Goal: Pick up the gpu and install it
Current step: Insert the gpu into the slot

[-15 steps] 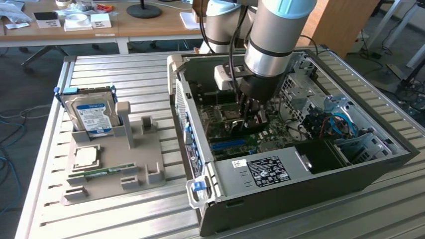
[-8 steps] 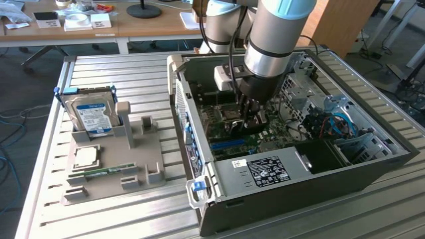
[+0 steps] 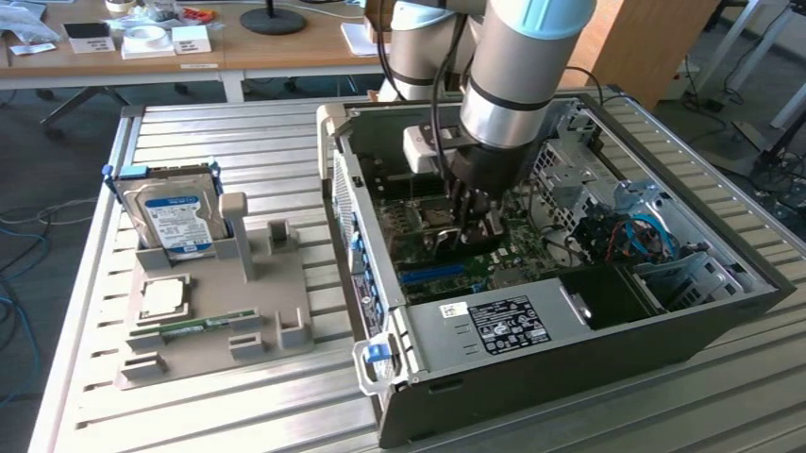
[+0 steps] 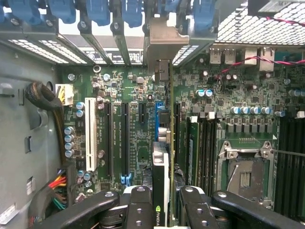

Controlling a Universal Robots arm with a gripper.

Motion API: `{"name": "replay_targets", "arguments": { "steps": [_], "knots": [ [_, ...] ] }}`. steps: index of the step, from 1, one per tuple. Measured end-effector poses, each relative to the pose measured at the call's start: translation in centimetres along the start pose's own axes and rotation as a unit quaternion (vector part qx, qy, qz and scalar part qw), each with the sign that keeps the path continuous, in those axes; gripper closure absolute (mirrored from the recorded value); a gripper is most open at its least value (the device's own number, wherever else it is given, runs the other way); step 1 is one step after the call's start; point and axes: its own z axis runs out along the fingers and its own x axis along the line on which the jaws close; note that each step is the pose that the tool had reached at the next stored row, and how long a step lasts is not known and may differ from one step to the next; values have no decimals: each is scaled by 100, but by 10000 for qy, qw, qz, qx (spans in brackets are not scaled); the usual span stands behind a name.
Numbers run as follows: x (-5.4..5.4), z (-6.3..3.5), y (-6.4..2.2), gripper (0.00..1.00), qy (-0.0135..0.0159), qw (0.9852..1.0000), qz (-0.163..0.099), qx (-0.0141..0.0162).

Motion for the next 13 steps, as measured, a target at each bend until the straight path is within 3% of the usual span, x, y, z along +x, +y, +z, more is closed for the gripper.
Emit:
{"name": "replay_targets", "arguments": {
  "steps": [13],
  "knots": [
    [-4,13,61,74,0,10000,-1,0]
  ]
}}
